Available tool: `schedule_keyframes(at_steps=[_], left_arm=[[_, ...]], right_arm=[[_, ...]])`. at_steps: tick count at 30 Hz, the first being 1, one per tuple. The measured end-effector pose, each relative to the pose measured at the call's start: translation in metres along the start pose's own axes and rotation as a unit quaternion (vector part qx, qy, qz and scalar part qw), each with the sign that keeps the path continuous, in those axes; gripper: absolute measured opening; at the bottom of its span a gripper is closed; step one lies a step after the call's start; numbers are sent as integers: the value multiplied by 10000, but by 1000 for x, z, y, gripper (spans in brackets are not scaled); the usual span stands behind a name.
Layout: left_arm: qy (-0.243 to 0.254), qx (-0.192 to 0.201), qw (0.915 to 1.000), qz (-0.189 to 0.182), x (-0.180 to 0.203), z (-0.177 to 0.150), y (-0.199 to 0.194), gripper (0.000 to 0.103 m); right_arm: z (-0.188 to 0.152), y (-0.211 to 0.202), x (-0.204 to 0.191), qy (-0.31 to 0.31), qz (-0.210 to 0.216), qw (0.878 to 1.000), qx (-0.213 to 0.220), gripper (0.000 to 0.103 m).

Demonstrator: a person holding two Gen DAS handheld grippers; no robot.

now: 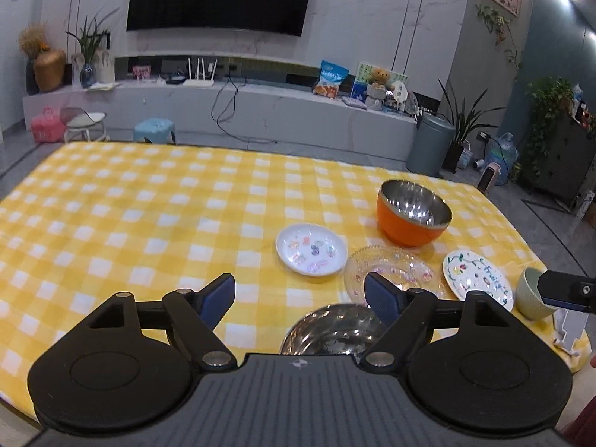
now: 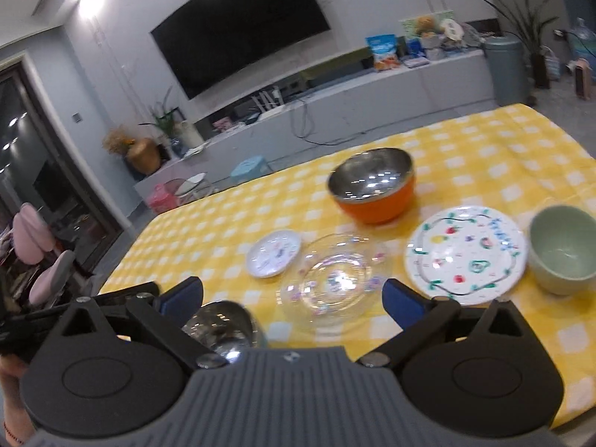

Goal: Organize plates and bowls
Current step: 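Move the left gripper to the orange steel bowl and grasp its rim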

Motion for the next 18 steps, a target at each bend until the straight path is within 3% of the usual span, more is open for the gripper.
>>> schedule_keyframes(at_steps=[5, 9, 15, 18], left_arm=[[37, -14, 9999, -98, 12, 20, -1, 93], [134, -57, 9999, -84, 29, 43, 11, 93], [511, -200, 9980, -302, 57, 74, 42, 93], [648, -208, 9973, -285, 64, 85, 62, 93]], right_arm=[[18, -1, 15, -13, -323, 9994, 155, 100], [39, 1, 23, 377, -147, 9988, 276, 100], [71, 18, 41, 315, -655, 9969, 296, 100], [84, 24, 61, 573, -862, 9939, 393, 100]])
Point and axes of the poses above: each gripper's, at about its wrist camera, not at the fingertips, and y roughly the way its jaws point, x to its right, z to its top, the point moved 5 cm from there along y, roughly the way its jaws point, and after that the axes turned 3 degrees about -z, right-handed, at the moved point
